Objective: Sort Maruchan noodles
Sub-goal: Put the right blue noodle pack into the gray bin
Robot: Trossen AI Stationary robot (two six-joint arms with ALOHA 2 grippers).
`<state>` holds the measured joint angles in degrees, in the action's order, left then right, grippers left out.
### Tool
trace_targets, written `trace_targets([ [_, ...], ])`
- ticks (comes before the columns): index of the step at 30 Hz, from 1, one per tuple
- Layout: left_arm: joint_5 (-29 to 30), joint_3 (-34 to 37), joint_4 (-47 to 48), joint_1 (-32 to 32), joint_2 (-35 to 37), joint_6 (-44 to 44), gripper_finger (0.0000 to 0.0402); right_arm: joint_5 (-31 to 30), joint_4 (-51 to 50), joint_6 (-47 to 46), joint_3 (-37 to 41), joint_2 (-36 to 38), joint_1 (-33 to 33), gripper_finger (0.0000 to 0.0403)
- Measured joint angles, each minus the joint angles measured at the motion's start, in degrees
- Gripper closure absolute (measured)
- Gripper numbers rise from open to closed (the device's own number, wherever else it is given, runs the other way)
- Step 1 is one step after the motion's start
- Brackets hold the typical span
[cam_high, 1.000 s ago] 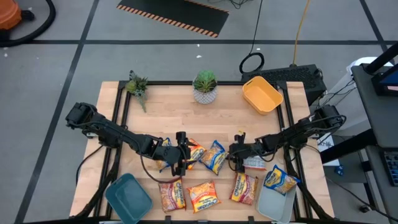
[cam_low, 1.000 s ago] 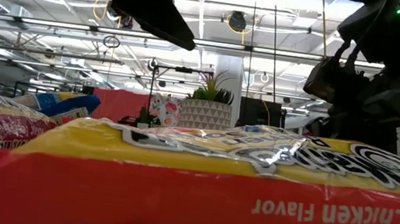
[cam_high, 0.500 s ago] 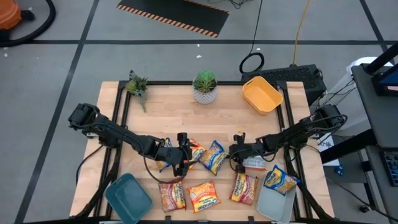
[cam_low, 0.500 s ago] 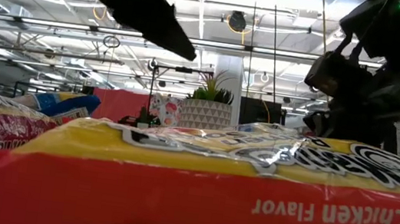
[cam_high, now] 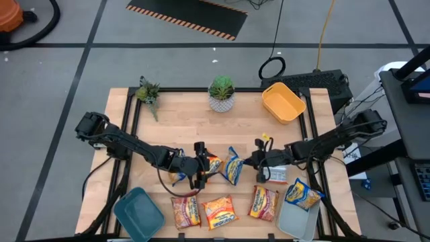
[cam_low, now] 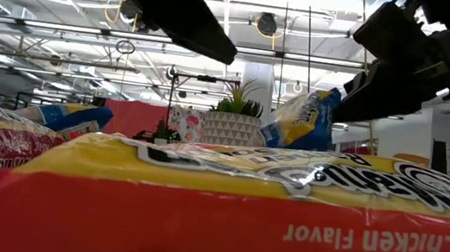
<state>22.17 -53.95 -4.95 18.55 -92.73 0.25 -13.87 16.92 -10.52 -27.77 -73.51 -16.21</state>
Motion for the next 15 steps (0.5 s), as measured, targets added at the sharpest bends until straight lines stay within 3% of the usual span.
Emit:
trace_targets([
  [8, -1.98, 0.00, -0.22, -1.41, 0.00, 2.56, 0.0080, -1.26, -1.00, 2.85, 0.02, 0.17, -0.02, 0.0402],
  [12, -15.59, 0.00, -3.42, -6.83, 0.01, 6.74, 0.0080, -1.19, -0.13, 7.28, 0.02, 0.17, -0.02, 0.0403],
  [15, -22.50, 0.00, -7.31, -12.70, 0.02, 6.59, 0.0080, -1.13, 1.43, 9.90, 0.02, 0.17, -0.02, 0.0403],
])
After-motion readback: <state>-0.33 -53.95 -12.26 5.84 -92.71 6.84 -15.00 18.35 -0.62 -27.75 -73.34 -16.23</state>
